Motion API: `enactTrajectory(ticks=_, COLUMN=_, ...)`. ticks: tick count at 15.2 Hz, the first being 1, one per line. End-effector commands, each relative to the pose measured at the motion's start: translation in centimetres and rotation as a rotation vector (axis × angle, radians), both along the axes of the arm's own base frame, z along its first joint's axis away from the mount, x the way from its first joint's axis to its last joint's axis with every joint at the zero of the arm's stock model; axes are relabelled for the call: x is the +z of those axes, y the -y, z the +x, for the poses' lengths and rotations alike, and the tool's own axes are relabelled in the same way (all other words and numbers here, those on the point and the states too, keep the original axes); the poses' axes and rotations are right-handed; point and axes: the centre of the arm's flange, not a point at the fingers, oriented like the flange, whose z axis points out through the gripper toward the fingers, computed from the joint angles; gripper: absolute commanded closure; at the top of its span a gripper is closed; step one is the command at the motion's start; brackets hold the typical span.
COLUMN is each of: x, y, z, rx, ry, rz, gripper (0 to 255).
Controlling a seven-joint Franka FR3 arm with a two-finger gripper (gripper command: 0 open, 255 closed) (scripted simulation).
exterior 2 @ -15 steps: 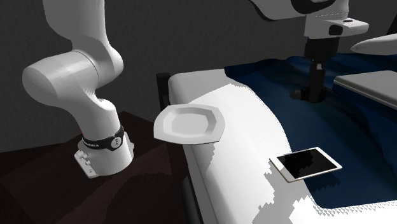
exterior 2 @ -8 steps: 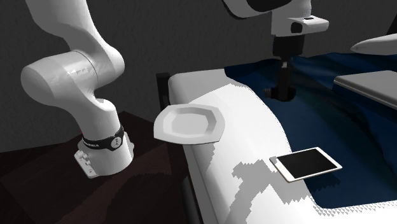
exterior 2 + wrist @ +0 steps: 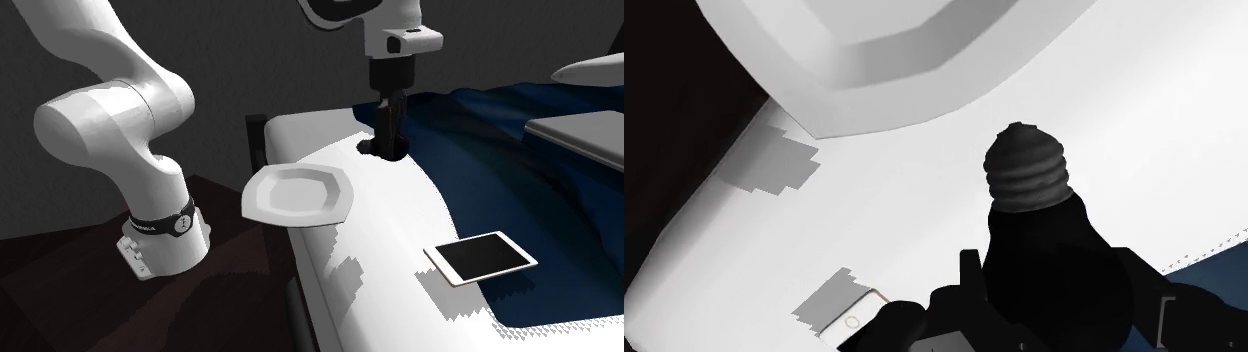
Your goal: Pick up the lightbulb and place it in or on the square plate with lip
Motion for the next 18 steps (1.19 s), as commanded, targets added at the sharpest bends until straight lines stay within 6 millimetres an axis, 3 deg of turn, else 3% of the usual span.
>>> enactTrajectory(ticks=1, x=0.1, y=1.5, z=-2.3, rx=-0.001, ry=0.0, rz=0.002, gripper=255)
enactTrajectory(ticks=11, x=0.3, y=9.0, z=-14.1, rx=-0.001, ry=0.0, rz=0.002, gripper=255)
enactTrajectory(ticks=18, x=-3.4, y=9.0, z=-14.1, rx=-0.001, ry=0.0, rz=0.002, gripper=255)
